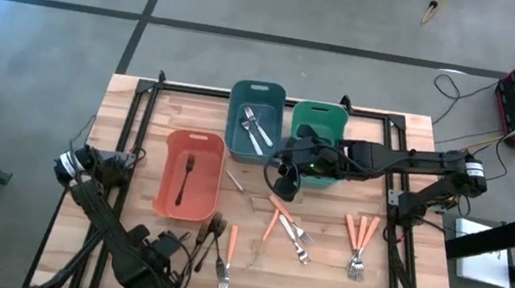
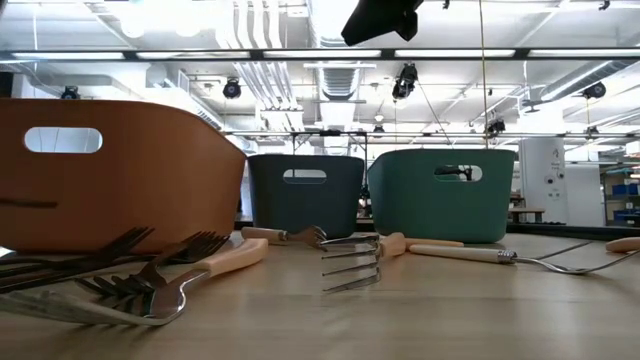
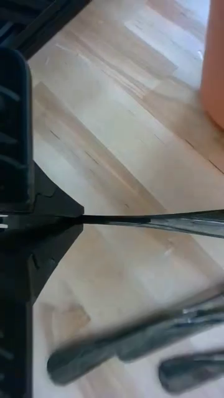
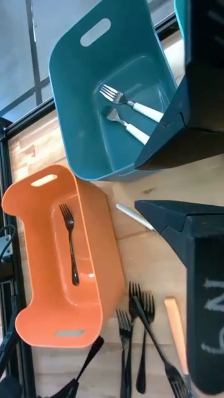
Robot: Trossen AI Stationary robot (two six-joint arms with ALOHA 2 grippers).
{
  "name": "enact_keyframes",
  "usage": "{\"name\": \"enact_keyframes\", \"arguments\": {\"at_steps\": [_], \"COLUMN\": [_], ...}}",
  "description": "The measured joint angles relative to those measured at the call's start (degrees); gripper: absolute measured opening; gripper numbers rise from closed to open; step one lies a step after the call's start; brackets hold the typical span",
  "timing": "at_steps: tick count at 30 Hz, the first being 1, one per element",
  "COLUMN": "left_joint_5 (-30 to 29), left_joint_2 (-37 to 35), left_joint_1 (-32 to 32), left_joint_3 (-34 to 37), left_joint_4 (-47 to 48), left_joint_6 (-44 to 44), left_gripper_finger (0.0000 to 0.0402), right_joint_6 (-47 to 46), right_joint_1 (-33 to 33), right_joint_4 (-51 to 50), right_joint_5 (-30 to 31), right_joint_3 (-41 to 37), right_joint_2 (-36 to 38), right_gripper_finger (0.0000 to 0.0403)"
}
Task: Sort silverware by color (type)
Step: Put the black fork into the orange bin
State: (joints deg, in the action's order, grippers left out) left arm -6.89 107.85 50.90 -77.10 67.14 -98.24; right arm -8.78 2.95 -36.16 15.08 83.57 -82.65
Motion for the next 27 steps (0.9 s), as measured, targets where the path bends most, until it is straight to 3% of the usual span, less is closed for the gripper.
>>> {"name": "enact_keyframes", "arguments": {"at_steps": [5, 9, 16, 20, 24, 27], "left_joint_5": [-0.64, -4.73, -18.28, -26.89, -30.32, -32.3], "left_joint_2": [-0.04, -0.12, -1.31, -1.48, -1.55, -1.92], "left_joint_1": [0.79, 1.81, 2.42, 2.05, 0.52, -1.89], "left_joint_3": [-2.75, -7.22, -18.66, -25.33, -30.92, -33.8], "left_joint_4": [0.93, 0.95, 7.51, 11.4, 15.43, 22.17], "left_joint_6": [0.79, 3.25, 11.6, 24.48, 41.95, 47.84], "left_gripper_finger": [0.0, 0.0, 0.0, 0.0, 0.0, 0.0], "right_joint_6": [0.0, 0.01, 0.64, 4.37, 5.92, 6.47], "right_joint_1": [0.92, 1.35, 1.78, 2.8, 4.24, 5.35], "right_joint_4": [0.0, -0.04, -1.32, -1.37, -2.01, -4.22], "right_joint_5": [-0.01, -0.01, -0.07, -0.49, -0.51, -0.5], "right_joint_3": [0.0, 0.0, 0.15, 0.17, 0.17, 0.17], "right_joint_2": [0.0, 0.0, 0.35, 0.63, 0.92, 1.54], "right_gripper_finger": [0.0079, 0.0079, 0.0079, 0.0079, 0.0079, 0.0079]}}
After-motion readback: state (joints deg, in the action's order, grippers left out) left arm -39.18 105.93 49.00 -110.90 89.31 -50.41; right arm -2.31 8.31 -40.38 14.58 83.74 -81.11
